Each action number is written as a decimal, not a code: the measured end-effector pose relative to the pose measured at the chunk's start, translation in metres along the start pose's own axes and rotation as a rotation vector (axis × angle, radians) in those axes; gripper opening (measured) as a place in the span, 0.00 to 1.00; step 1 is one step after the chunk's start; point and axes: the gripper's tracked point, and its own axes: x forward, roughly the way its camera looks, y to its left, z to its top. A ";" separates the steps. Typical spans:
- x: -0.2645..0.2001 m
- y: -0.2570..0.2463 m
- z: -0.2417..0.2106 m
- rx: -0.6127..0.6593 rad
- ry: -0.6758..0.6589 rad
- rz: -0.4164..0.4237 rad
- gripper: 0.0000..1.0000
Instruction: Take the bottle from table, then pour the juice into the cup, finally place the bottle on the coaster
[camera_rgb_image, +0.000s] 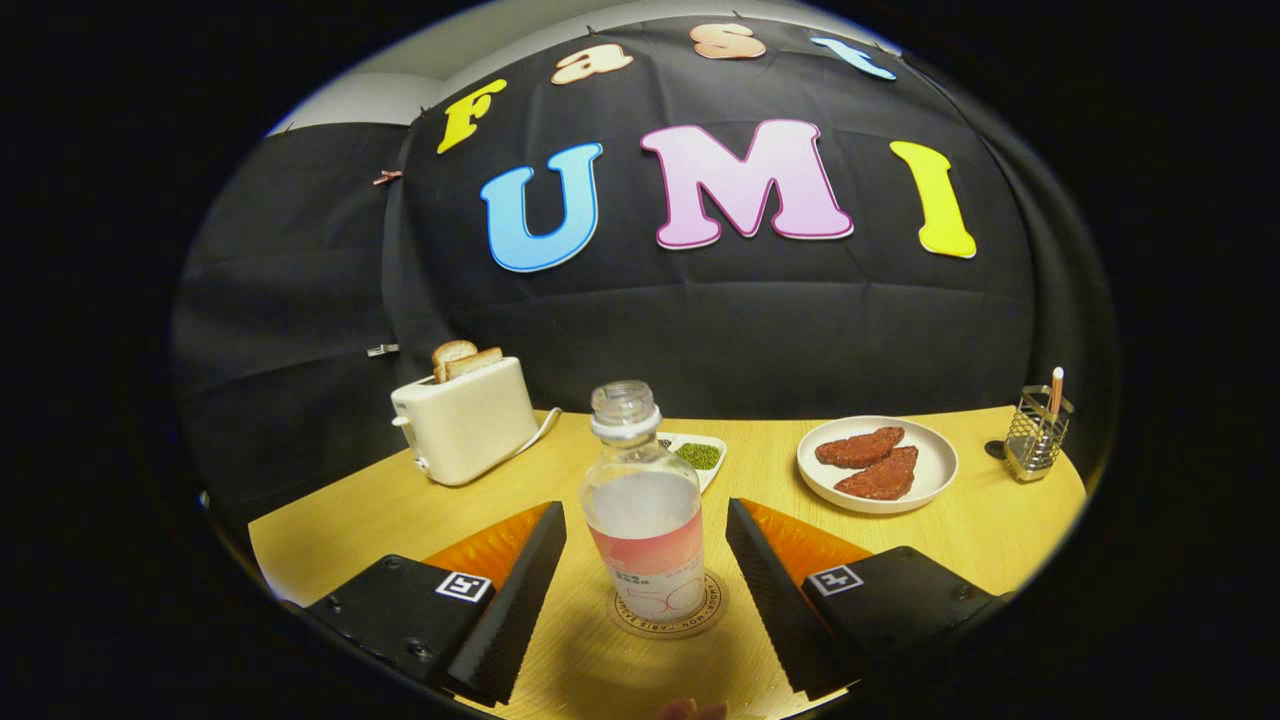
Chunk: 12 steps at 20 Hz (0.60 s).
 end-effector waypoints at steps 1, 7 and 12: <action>-0.009 0.002 0.006 -0.004 -0.008 0.001 0.98; -0.063 0.018 0.041 -0.031 -0.042 -0.003 0.98; -0.108 0.030 0.073 -0.032 -0.060 0.005 0.98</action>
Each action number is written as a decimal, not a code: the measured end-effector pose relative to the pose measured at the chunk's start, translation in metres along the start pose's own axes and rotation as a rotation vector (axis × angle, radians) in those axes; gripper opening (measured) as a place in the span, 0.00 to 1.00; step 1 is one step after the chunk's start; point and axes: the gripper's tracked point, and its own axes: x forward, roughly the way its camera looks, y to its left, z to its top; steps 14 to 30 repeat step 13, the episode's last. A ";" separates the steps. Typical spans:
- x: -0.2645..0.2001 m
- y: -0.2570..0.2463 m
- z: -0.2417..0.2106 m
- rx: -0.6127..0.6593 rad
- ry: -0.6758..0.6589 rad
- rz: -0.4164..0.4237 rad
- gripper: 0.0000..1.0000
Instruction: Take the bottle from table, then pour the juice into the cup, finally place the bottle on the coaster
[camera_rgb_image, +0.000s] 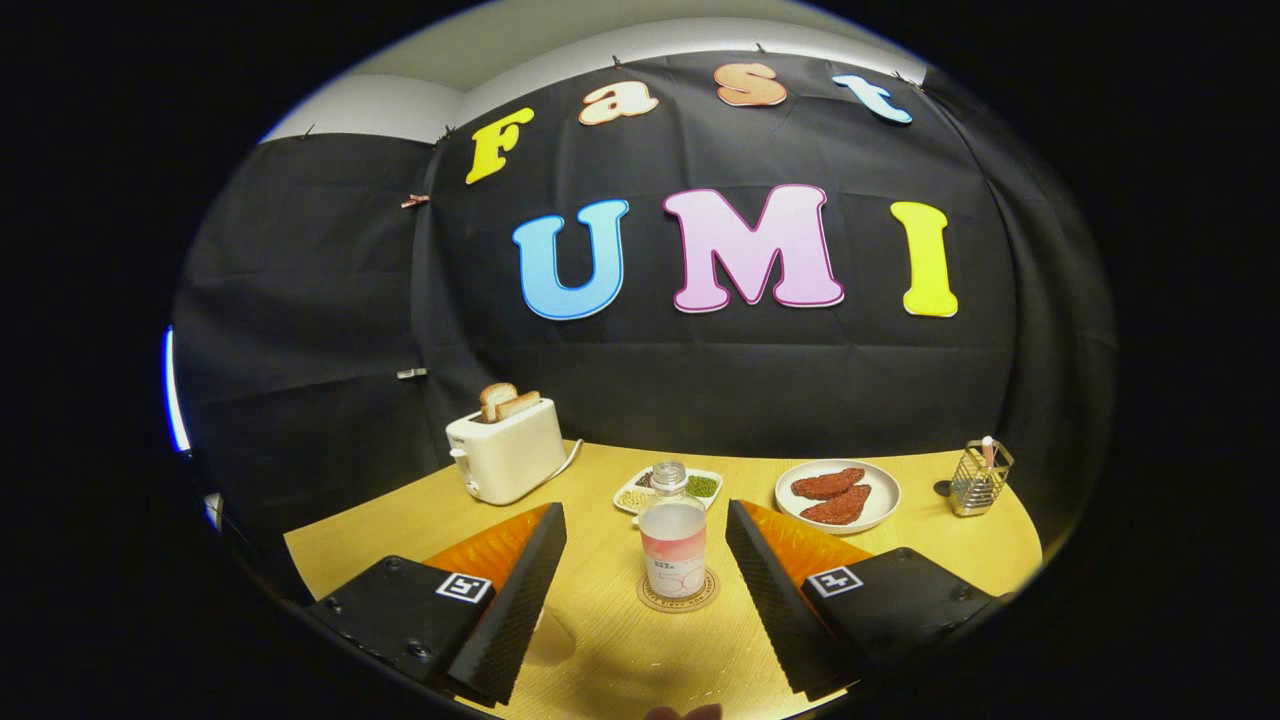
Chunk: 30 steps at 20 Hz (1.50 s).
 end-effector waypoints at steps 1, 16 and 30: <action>-0.009 0.001 0.007 -0.002 -0.007 0.003 0.98; -0.096 -0.012 0.083 -0.097 -0.159 -0.082 0.98; -0.096 -0.012 0.083 -0.097 -0.159 -0.082 0.98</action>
